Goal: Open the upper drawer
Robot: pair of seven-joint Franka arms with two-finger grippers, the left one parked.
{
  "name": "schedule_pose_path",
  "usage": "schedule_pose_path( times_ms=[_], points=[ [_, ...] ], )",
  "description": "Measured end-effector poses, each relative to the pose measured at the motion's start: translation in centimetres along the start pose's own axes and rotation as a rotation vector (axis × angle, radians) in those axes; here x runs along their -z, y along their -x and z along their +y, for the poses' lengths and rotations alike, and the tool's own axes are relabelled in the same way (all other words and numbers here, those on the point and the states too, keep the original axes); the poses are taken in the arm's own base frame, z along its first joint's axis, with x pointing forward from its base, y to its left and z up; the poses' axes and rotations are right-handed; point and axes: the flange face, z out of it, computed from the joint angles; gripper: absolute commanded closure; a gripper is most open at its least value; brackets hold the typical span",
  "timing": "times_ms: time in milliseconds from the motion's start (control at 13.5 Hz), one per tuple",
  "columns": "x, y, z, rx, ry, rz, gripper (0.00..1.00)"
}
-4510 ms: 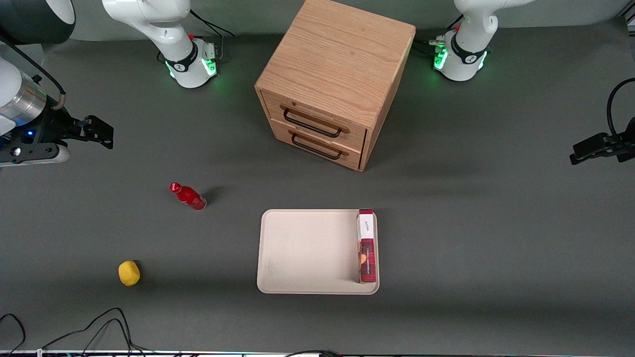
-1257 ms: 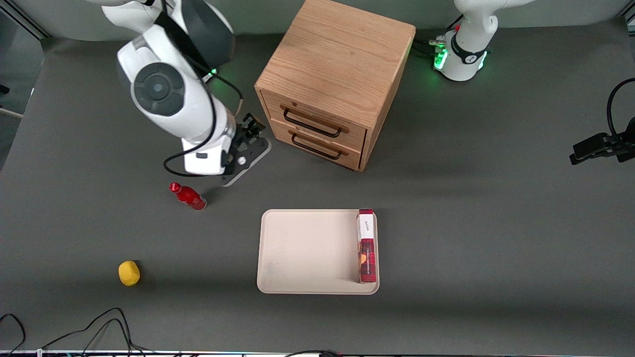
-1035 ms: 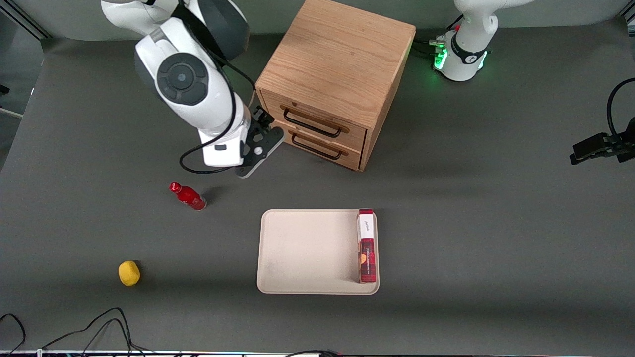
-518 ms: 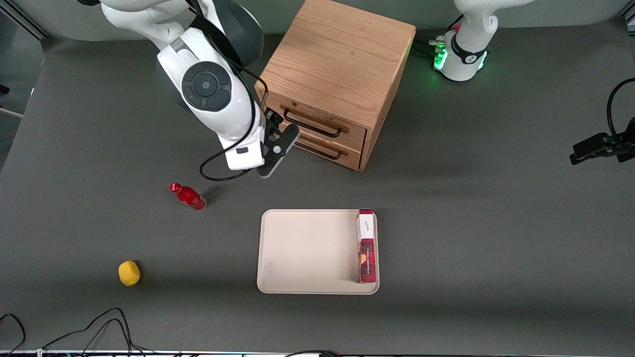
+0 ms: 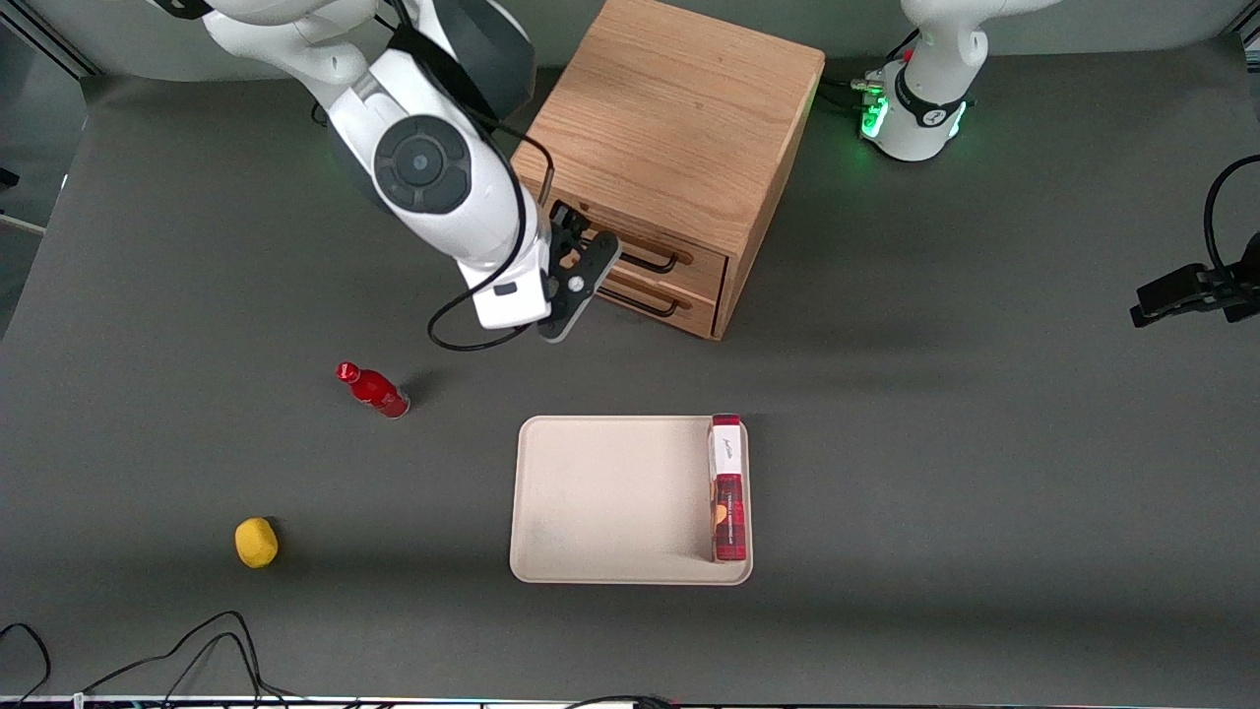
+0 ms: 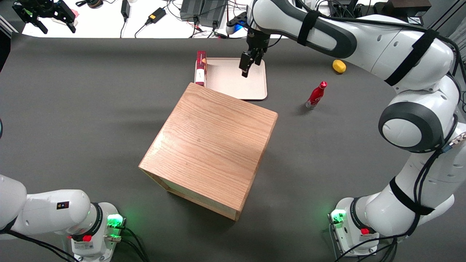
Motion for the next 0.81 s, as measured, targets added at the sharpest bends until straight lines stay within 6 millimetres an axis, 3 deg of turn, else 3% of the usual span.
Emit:
schedule_pose_path(
  times_ms=[296, 813],
  points=[
    [1.0, -0.1, -2.8, 0.002, 0.001, 0.014, 0.0],
    [0.7, -0.1, -3.4, 0.014, 0.012, 0.003, 0.0]
  ],
)
